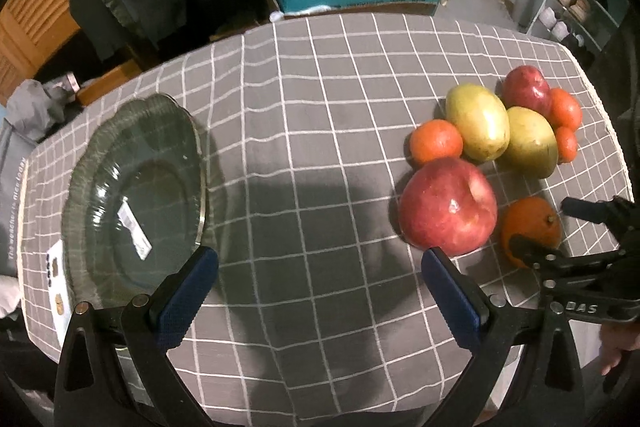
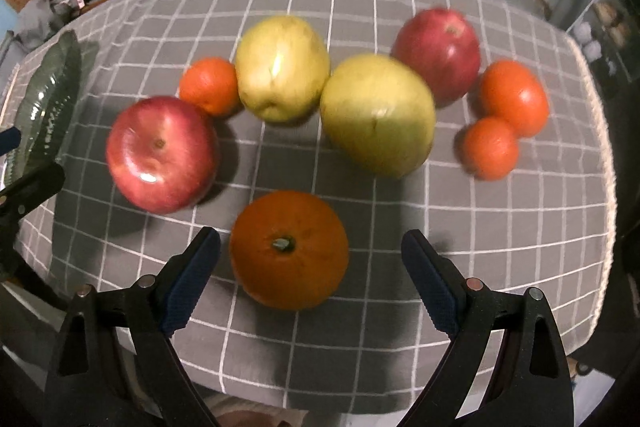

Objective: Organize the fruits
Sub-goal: 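Grasp the large red apple with the left gripper while the right gripper grasps the large orange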

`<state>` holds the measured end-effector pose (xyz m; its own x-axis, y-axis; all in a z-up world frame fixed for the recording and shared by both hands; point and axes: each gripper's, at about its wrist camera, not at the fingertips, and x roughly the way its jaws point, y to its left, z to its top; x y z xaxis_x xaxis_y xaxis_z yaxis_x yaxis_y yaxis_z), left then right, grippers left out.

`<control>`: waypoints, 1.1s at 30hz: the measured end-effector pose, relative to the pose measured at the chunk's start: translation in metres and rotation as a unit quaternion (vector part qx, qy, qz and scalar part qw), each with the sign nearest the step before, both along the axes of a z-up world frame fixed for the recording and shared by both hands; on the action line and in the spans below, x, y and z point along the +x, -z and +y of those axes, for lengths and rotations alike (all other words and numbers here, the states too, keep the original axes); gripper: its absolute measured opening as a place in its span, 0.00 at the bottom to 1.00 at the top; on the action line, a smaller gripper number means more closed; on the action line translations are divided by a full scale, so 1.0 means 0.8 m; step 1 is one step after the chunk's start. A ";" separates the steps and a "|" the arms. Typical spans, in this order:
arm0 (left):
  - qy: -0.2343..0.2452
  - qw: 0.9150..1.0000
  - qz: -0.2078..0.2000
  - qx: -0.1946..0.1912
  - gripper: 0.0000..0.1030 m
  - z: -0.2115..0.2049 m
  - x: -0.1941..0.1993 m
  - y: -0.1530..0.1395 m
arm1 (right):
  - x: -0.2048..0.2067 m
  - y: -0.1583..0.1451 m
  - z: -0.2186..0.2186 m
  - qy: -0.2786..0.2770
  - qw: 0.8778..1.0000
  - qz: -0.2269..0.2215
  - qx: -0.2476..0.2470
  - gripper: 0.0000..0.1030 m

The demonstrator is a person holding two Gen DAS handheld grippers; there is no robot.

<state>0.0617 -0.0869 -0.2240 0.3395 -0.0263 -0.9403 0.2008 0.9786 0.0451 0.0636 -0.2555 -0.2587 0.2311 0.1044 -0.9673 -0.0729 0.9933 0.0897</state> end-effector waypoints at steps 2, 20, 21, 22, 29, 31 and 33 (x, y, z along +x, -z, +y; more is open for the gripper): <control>0.001 1.000 0.004 -0.001 0.99 -0.003 0.001 0.005 | 0.003 0.009 0.003 -0.001 1.000 0.009 0.002 0.84; 0.018 0.998 0.028 -0.045 0.99 -0.047 0.016 0.022 | 0.009 0.000 -0.025 0.046 0.999 -0.026 -0.007 0.62; 0.021 0.998 0.028 -0.043 0.99 -0.051 0.016 0.023 | 0.011 -0.003 -0.030 0.054 0.998 -0.030 -0.007 0.62; 0.026 0.999 0.029 -0.037 0.99 -0.056 0.017 0.023 | 0.012 -0.005 -0.037 0.064 0.997 -0.034 -0.008 0.62; 0.036 0.998 0.033 -0.050 0.99 -0.078 0.023 0.025 | 0.028 -0.016 -0.073 0.089 0.995 -0.044 -0.014 0.62; 0.038 0.997 0.039 -0.052 0.99 -0.084 0.027 0.032 | 0.024 -0.015 -0.074 0.092 0.994 -0.050 -0.020 0.62; 0.040 0.997 0.044 -0.054 0.99 -0.091 0.029 0.040 | 0.014 -0.012 -0.077 0.094 0.994 -0.055 -0.021 0.62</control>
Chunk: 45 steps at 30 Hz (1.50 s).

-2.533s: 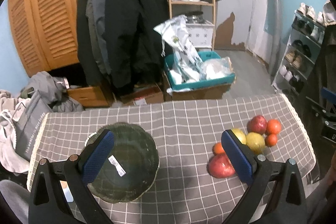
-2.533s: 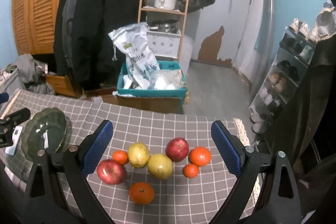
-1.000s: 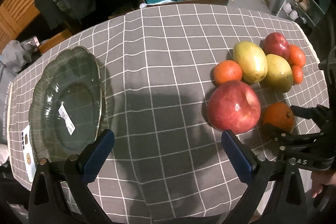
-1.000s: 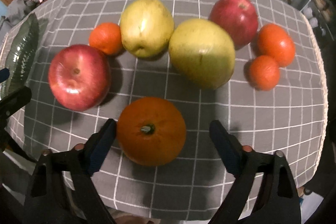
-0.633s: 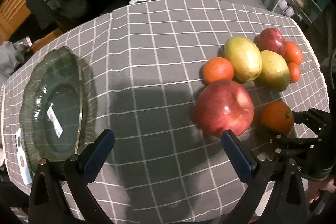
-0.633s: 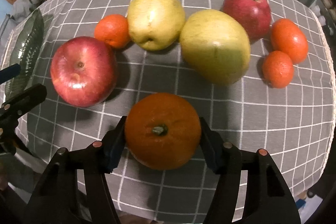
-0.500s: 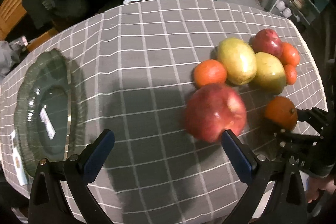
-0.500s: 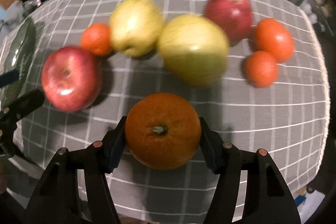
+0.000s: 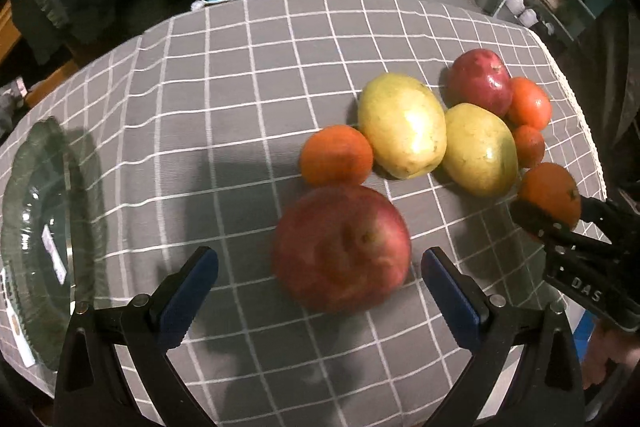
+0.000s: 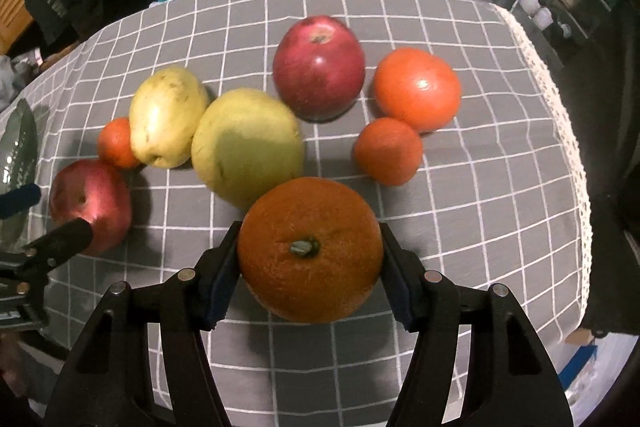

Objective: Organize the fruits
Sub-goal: 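Grasp the large red apple with the left gripper while the right gripper grasps the large orange, then carry the red apple with the left gripper while the right gripper carries the orange toward the green bowl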

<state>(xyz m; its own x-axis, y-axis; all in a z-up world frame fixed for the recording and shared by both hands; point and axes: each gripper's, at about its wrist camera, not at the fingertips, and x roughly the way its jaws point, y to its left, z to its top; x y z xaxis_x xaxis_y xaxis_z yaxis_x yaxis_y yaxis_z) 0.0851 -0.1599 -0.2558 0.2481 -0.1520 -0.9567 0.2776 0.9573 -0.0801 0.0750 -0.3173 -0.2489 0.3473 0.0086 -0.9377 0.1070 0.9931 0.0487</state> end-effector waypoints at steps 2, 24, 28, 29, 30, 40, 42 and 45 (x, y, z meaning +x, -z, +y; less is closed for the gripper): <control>0.002 1.000 0.005 0.001 0.99 -0.005 0.001 0.007 | 0.000 -0.001 -0.004 0.002 1.000 -0.004 -0.001 0.62; -0.007 0.999 0.015 -0.036 0.78 0.002 -0.001 0.027 | -0.011 -0.033 -0.006 -0.007 0.999 -0.037 -0.026 0.62; -0.007 0.999 -0.002 -0.038 0.78 0.006 -0.004 0.013 | -0.013 -0.037 -0.004 -0.012 0.999 -0.044 -0.029 0.62; -0.009 0.999 -0.006 -0.038 0.78 0.005 -0.008 0.010 | -0.013 -0.038 -0.003 -0.012 0.999 -0.045 -0.028 0.62; -0.011 0.999 -0.010 -0.038 0.78 0.008 -0.009 0.006 | -0.014 -0.040 -0.004 -0.012 0.998 -0.046 -0.028 0.62; -0.033 0.996 -0.061 -0.047 0.78 0.038 -0.019 -0.046 | -0.022 -0.078 0.007 -0.022 0.995 -0.091 -0.043 0.62; -0.038 0.995 -0.074 -0.051 0.78 0.044 -0.022 -0.061 | -0.025 -0.091 0.012 -0.026 0.993 -0.107 -0.047 0.62; -0.043 0.993 -0.093 -0.055 0.78 0.055 -0.028 -0.083 | -0.030 -0.109 0.017 -0.033 0.990 -0.127 -0.050 0.62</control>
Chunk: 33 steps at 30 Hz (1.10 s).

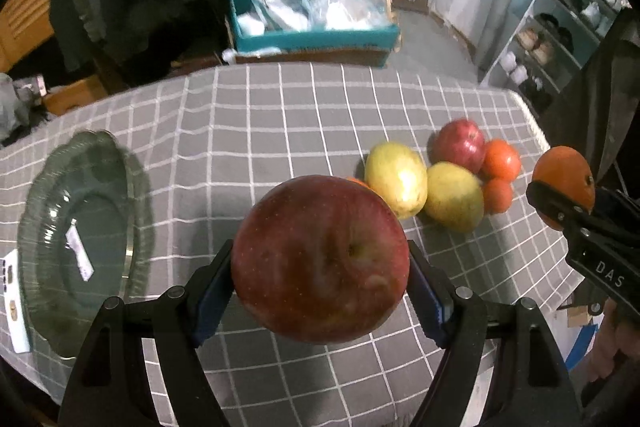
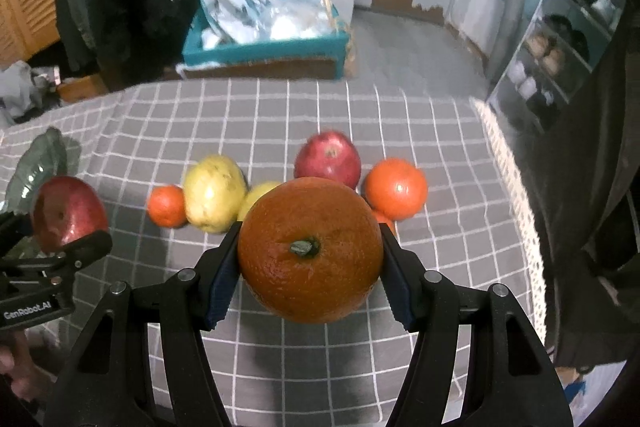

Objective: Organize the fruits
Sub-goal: 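Carry the red apple with the left gripper while the right gripper carries the orange toward the green bowl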

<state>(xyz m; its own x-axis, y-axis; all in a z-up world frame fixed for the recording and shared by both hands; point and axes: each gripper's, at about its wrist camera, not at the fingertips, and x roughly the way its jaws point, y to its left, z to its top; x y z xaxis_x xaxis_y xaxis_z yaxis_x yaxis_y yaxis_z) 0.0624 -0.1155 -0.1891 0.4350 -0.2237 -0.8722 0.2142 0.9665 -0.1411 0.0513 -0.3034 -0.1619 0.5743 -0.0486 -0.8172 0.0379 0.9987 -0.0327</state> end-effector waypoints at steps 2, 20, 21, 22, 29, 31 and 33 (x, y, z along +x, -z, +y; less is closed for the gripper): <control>-0.005 1.000 -0.010 -0.006 0.78 0.006 -0.002 -0.011 | -0.005 -0.014 0.004 -0.006 1.000 -0.016 -0.001 0.62; -0.018 0.990 -0.138 -0.012 0.78 0.051 -0.039 -0.119 | -0.039 -0.110 0.031 -0.035 0.991 -0.126 0.013 0.62; -0.018 0.989 -0.144 -0.012 0.78 0.053 -0.042 -0.124 | -0.042 -0.113 0.031 -0.036 0.991 -0.129 0.014 0.62; -0.020 0.989 -0.149 -0.013 0.78 0.056 -0.043 -0.129 | -0.043 -0.116 0.032 -0.037 0.990 -0.133 0.015 0.62; -0.027 0.984 -0.177 -0.012 0.78 0.068 -0.052 -0.147 | -0.053 -0.145 0.039 -0.039 0.984 -0.173 0.013 0.62; -0.028 0.983 -0.183 -0.011 0.78 0.070 -0.053 -0.150 | -0.055 -0.150 0.040 -0.041 0.983 -0.178 0.014 0.62; -0.028 0.982 -0.188 -0.008 0.78 0.073 -0.055 -0.153 | -0.054 -0.154 0.043 -0.044 0.982 -0.183 0.016 0.62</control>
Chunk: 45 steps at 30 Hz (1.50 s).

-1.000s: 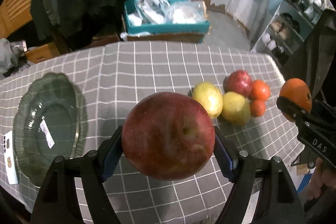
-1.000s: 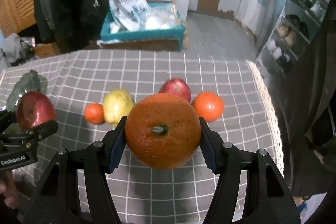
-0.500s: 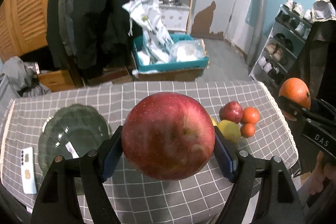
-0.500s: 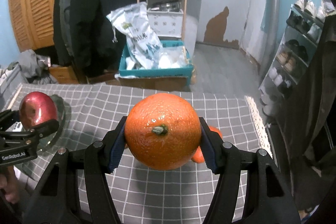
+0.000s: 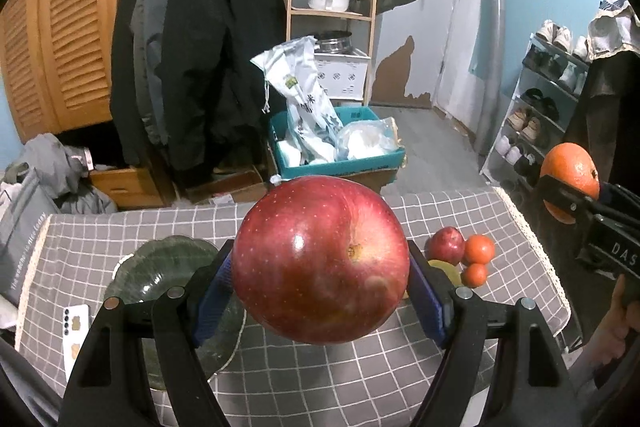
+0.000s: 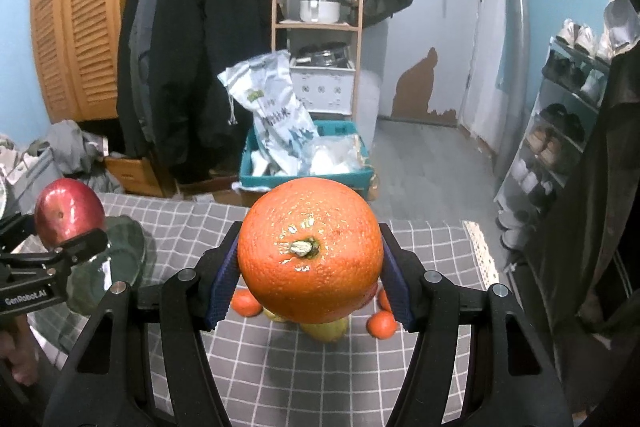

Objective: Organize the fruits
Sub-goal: 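Carry the red apple with the left gripper while the right gripper carries the orange toward the green bowl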

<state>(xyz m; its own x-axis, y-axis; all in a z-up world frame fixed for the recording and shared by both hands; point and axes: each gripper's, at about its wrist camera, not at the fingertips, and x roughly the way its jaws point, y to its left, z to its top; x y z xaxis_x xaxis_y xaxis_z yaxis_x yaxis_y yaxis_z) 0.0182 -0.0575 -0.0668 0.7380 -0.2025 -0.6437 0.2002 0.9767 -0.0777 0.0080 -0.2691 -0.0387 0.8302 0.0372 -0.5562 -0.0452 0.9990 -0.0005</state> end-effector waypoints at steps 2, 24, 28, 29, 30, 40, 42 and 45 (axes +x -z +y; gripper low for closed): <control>-0.001 1.000 -0.002 -0.003 0.78 0.004 -0.002 -0.003 | 0.000 -0.003 0.005 -0.003 1.000 -0.003 0.001 0.62; -0.058 0.998 -0.013 -0.007 0.78 0.081 -0.009 -0.009 | 0.025 -0.015 0.091 -0.064 0.998 -0.002 -0.006 0.62; -0.075 0.997 -0.008 -0.008 0.78 0.102 -0.008 -0.004 | 0.033 -0.014 0.114 -0.081 0.997 0.001 -0.007 0.62; -0.079 0.997 -0.007 -0.009 0.78 0.108 -0.009 -0.003 | 0.035 -0.014 0.121 -0.086 0.996 0.002 -0.008 0.62; -0.083 0.996 -0.006 -0.009 0.78 0.113 -0.010 -0.002 | 0.035 -0.014 0.125 -0.089 0.996 0.003 -0.008 0.62; -0.130 0.991 0.001 -0.008 0.78 0.172 -0.015 0.006 | 0.052 -0.010 0.189 -0.134 0.991 0.015 -0.017 0.62; -0.139 0.990 0.005 -0.008 0.78 0.183 -0.015 0.010 | 0.054 -0.010 0.202 -0.143 0.989 0.017 -0.020 0.62; -0.152 0.988 0.011 -0.006 0.78 0.198 -0.014 0.017 | 0.058 -0.008 0.219 -0.154 0.988 0.020 -0.020 0.62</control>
<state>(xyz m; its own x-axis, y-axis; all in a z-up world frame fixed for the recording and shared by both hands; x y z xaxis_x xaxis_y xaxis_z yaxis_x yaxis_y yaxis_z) 0.0069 0.1007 -0.0803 0.7517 0.0181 -0.6592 -0.1035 0.9905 -0.0908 0.0547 -0.0942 -0.0320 0.7600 0.2620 -0.5948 -0.3479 0.9370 -0.0318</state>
